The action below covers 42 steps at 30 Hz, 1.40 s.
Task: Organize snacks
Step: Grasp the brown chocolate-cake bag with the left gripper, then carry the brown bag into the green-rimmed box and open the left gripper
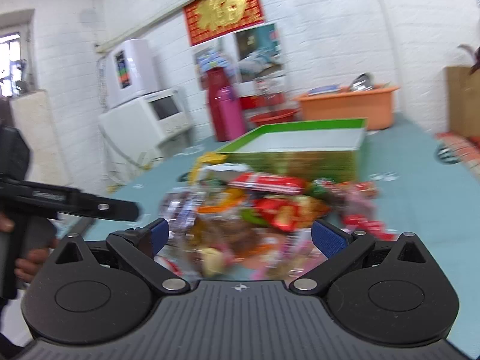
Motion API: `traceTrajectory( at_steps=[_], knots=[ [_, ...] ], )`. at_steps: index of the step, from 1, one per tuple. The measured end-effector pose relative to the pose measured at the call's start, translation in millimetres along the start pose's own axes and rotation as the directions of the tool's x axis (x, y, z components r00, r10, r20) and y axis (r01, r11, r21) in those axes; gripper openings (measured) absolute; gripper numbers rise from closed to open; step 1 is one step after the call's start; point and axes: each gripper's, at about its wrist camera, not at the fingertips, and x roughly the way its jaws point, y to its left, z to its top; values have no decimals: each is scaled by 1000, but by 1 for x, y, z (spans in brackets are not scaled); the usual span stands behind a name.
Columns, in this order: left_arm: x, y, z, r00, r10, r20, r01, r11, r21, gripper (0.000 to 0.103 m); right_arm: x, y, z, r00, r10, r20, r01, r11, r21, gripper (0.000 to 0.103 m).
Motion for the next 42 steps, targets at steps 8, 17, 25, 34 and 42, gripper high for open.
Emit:
traceTrajectory(
  at_steps=[8, 17, 25, 34, 42],
  knots=[
    [18, 33, 15, 995, -82, -51, 80, 995, -56, 68, 71, 35, 8, 969, 139, -204, -140, 990, 11, 103],
    [61, 55, 20, 979, -146, -140, 133, 986, -98, 63, 120, 19, 7, 951, 79, -299, -67, 997, 50, 93],
    [30, 42, 28, 985, -166, -53, 161, 984, -82, 52, 94, 31, 20, 974, 81, -213, -86, 996, -13, 83],
    [25, -7, 96, 965, -237, 114, 229, 970, 81, 52, 67, 15, 88, 998, 52, 16, -50, 990, -134, 81],
    [114, -24, 156, 951, -292, 99, 281, 953, 109, 52, 104, -56, 129, 996, -67, 51, 71, 995, -73, 81]
  ],
)
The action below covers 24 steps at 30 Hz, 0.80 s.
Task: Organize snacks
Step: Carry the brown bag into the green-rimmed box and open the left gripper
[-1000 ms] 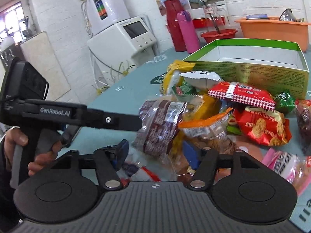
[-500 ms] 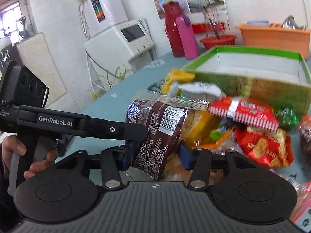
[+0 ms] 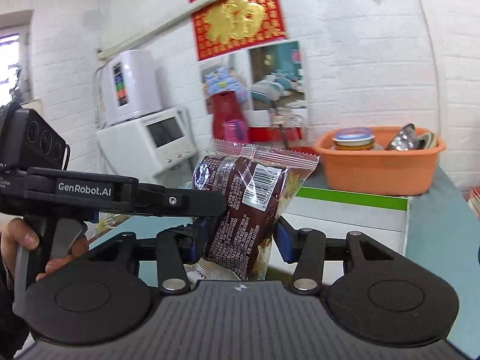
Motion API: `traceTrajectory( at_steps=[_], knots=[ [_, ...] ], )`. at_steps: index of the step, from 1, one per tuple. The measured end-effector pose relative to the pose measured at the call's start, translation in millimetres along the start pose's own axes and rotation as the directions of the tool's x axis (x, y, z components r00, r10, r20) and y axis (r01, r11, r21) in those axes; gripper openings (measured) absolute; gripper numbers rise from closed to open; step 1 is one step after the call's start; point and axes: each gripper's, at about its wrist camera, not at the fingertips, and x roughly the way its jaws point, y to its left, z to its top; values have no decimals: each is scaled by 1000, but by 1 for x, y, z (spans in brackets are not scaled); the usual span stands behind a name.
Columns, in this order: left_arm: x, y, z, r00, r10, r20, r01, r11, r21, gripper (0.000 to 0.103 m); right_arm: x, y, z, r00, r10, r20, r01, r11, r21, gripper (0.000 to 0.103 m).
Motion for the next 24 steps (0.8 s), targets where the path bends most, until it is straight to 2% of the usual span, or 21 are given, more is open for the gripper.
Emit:
traceTrajectory(
  at_steps=[7, 15, 16, 17, 18, 19, 24],
  knots=[
    [72, 38, 12, 995, -13, -97, 7, 998, -58, 52, 50, -55, -3, 995, -38, -87, 45, 995, 84, 81],
    [107, 62, 13, 989, 11, -150, -25, 996, -89, 54, 85, -85, -11, 987, -19, -158, 45, 986, 160, 81],
    [110, 64, 11, 987, 17, -161, -32, 995, -90, 60, 89, -86, -13, 984, -22, -178, 52, 985, 165, 82],
    [113, 66, 9, 985, 21, -174, -38, 995, -92, 84, 93, -87, -15, 979, -37, -202, 71, 984, 164, 85],
    [114, 67, 7, 984, 22, -179, -40, 995, -94, 102, 96, -87, -17, 974, -54, -219, 90, 984, 157, 94],
    [113, 67, 6, 984, 24, -179, -42, 994, -97, 103, 97, -86, -20, 971, -71, -228, 107, 983, 147, 103],
    [87, 50, 11, 990, 38, -134, -49, 996, -80, 103, 72, -71, -15, 980, -118, -157, 130, 989, 65, 103]
  ],
)
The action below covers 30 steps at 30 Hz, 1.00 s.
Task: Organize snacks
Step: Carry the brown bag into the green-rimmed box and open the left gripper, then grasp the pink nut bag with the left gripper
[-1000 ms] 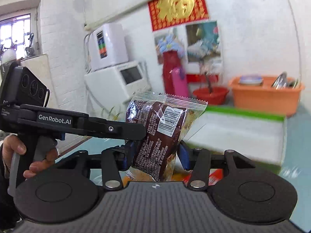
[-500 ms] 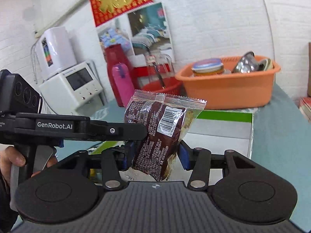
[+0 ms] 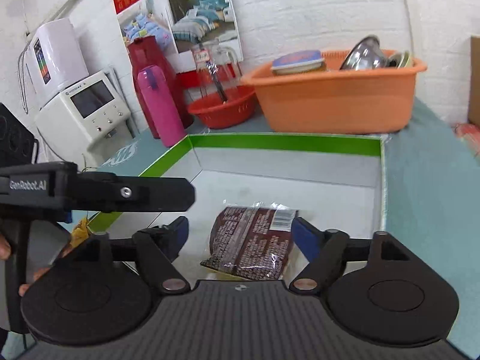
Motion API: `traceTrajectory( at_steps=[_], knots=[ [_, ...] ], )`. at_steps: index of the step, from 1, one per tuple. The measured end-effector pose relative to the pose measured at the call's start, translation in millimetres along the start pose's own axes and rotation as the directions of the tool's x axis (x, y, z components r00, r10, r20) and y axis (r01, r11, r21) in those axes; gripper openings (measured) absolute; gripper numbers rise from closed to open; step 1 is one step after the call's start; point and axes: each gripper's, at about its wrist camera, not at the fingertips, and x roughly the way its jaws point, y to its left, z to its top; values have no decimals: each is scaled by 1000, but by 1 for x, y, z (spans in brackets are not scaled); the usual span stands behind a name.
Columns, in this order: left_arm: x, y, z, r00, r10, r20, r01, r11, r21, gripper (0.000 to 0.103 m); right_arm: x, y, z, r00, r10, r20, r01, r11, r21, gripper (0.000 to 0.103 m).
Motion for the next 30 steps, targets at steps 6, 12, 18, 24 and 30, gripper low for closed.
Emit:
traceTrajectory(
  at_steps=[6, 12, 18, 24, 30],
  knots=[
    [-67, -42, -1, 994, -3, 107, 0, 1000, 29, 103, -75, 21, 3, 989, -11, 146, 17, 999, -44, 103],
    [-122, -77, -39, 989, 43, 141, -53, 996, 72, 103, -143, 38, -23, 977, 35, 210, -28, 999, -38, 103],
    [-149, -92, -86, 995, 2, 96, -11, 996, 91, 103, -183, 40, -62, 978, 41, 205, -43, 999, 7, 103],
    [-156, -97, -143, 997, -61, 48, 57, 996, 70, 103, -198, 45, -107, 987, -23, 161, 25, 1000, -5, 103],
    [-148, -104, -185, 987, -161, -15, 162, 986, 33, 103, -182, 56, -148, 991, -117, 65, 123, 986, -111, 103]
  ],
)
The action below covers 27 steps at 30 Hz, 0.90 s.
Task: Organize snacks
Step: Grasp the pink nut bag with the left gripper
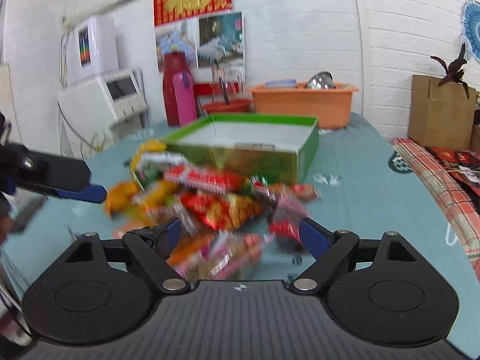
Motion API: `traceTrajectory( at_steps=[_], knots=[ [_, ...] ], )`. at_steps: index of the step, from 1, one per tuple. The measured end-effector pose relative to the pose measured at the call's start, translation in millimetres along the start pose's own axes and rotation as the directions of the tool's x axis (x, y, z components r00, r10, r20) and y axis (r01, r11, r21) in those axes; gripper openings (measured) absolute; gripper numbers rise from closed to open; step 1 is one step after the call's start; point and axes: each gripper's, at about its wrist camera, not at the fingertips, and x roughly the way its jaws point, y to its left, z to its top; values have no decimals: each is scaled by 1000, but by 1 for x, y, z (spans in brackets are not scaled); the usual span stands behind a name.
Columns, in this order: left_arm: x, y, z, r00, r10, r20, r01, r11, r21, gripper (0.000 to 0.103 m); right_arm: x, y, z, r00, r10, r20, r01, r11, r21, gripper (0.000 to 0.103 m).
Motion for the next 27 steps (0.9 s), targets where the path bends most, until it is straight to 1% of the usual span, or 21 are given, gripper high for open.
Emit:
traceTrajectory(
  at_steps=[1, 4, 7, 8, 11, 12, 15, 16, 18, 22, 23, 25, 27],
  knots=[
    [3, -2, -2, 1000, -2, -7, 2, 1000, 4, 103, 3, 0, -3, 1000, 9, -10, -9, 1000, 7, 103],
    [17, -5, -3, 999, 26, -19, -26, 999, 25, 103, 11, -1, -9, 998, 54, -25, -52, 998, 47, 103],
    [32, -2, -4, 999, 19, -40, -19, 1000, 8, 103, 21, -1, -16, 997, 65, -49, -62, 996, 59, 103],
    [38, -2, -4, 999, 12, -52, -12, 1000, 11, 103, 23, -4, -21, 996, 64, -68, -59, 996, 73, 80],
    [59, -8, -3, 995, 34, -89, -31, 999, 38, 103, 19, -20, -32, 992, 95, -77, -82, 983, 163, 63],
    [67, -10, -3, 994, 32, -102, -26, 998, 55, 103, 17, -25, -34, 993, 95, -74, -80, 980, 183, 62],
    [91, -11, -3, 989, 39, -141, -30, 998, 62, 103, 8, -34, -40, 995, 69, -65, -55, 979, 198, 62],
    [97, -10, -3, 987, 51, -149, -43, 997, 57, 103, 6, -36, -41, 996, 64, -63, -50, 979, 199, 62],
    [103, -12, -2, 988, 92, -126, -82, 993, 84, 103, 4, -38, -42, 996, 64, -57, -51, 978, 203, 64],
    [114, -13, 4, 988, 96, -121, -86, 993, 79, 103, 5, -41, -41, 996, 80, -51, -67, 974, 217, 70],
    [117, -13, 7, 988, 90, -126, -80, 994, 79, 103, 5, -41, -41, 996, 79, -48, -67, 974, 216, 72],
    [123, -12, 11, 988, 53, -145, -44, 997, 69, 103, 5, -40, -40, 996, 78, -40, -68, 977, 203, 78],
    [132, -14, 15, 986, 29, -164, -15, 996, 85, 103, 6, -38, -38, 997, 75, -36, -66, 979, 192, 87]
  ],
)
